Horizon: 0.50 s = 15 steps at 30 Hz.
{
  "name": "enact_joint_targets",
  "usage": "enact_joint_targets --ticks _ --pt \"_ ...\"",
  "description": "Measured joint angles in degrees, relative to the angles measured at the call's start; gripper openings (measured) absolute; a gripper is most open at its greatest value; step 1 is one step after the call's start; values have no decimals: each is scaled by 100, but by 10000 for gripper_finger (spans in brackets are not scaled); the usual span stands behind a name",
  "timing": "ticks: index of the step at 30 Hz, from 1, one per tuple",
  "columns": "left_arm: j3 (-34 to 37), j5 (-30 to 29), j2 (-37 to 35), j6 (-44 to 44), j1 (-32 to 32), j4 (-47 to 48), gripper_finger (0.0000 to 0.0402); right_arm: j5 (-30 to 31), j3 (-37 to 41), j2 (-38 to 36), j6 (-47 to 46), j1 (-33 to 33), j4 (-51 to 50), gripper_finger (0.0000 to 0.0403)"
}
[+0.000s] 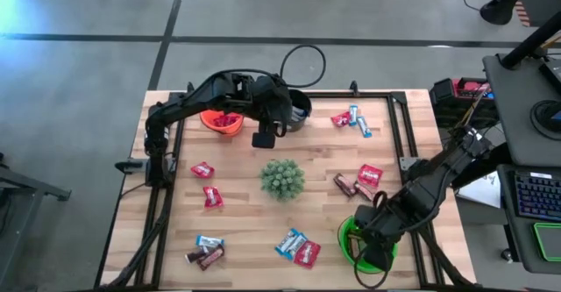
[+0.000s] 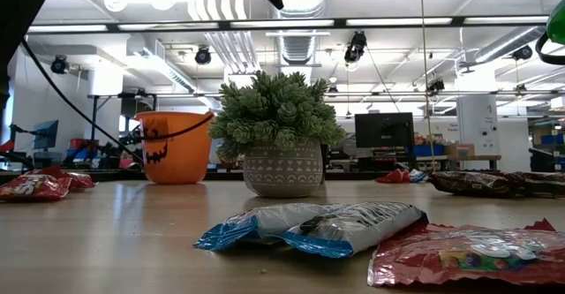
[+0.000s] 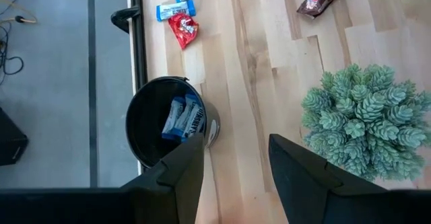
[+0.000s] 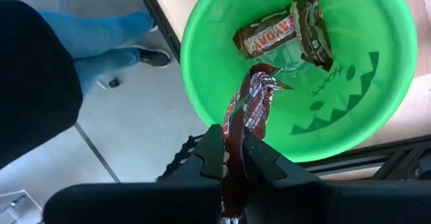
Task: Organize candy in baskets
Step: Put the brown chocolate bar into the green bucket
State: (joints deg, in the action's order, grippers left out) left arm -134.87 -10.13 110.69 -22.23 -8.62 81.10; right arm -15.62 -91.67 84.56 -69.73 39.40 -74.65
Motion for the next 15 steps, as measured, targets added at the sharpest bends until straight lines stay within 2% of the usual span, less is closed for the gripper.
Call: enact_joint_targets --ticks 4,15 --pt "0 15 2 49 0 2 149 -1 1 0 11 0 -7 34" --pt "0 13 -1 142 0 285 149 111 1 -2 148 -2 -35 148"
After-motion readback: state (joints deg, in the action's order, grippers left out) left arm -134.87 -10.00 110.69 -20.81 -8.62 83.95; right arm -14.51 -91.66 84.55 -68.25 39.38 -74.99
